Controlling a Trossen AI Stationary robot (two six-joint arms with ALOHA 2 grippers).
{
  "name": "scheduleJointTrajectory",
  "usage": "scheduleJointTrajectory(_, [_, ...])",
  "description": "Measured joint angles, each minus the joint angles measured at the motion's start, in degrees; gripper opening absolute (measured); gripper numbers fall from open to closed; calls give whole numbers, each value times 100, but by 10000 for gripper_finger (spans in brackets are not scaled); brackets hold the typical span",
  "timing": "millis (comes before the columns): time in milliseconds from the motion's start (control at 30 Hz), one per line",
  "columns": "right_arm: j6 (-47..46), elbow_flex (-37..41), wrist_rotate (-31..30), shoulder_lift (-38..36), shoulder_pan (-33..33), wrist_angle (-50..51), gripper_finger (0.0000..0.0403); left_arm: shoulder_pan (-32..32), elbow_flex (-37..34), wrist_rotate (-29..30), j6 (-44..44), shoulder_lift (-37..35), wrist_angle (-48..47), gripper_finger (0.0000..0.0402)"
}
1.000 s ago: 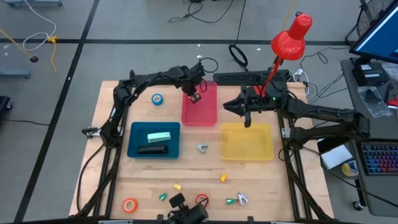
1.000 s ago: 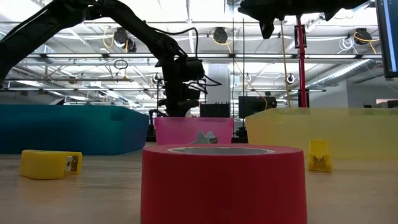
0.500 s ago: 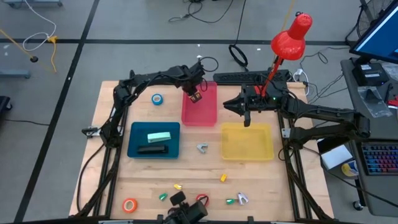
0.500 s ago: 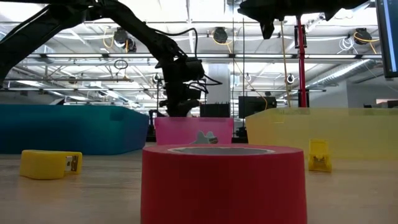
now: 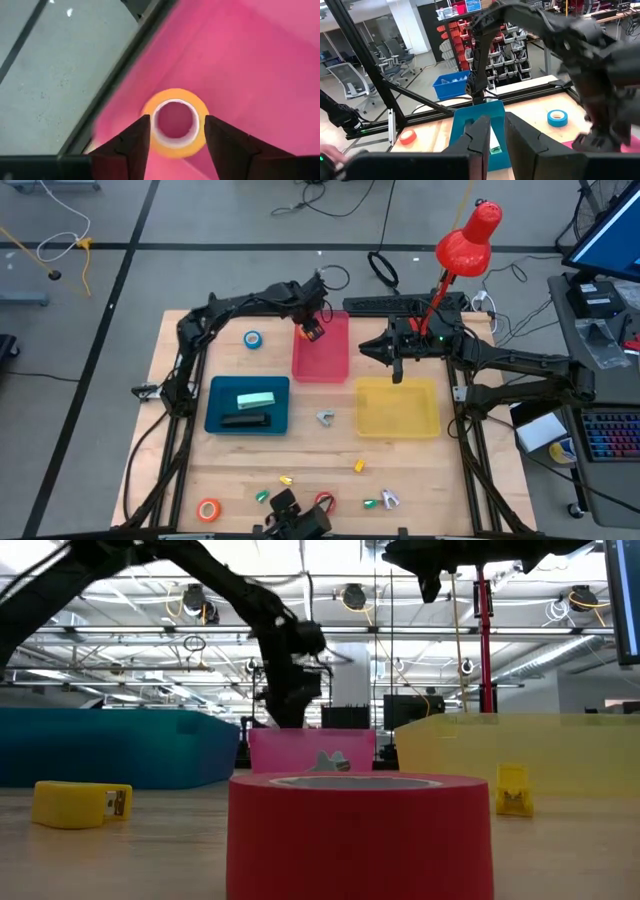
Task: Pick and place Stapler, Stapler remover, tape
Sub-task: Put the blue tape into the pink bin
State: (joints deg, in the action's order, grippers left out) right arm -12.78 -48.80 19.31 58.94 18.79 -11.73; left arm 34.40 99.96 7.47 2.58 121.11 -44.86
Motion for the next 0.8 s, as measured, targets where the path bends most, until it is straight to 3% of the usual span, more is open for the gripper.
scheduleJointTrajectory(267, [-2,0,3,0,0,0,47,-108,0,123,-74,-1127,-1712,180])
scheduleJointTrajectory(433, [0,0,4,0,0,2,47,32,-187,480,-188,-1343,-2749,173])
scheduleJointTrajectory(567, [-2,0,22,0,-2,4,47,334,-574,462,-518,-1355,-3081,172])
scheduleJointTrajectory(800, [-2,0,24,0,-2,8,47,877,-1534,169,-683,-1348,-2810,181])
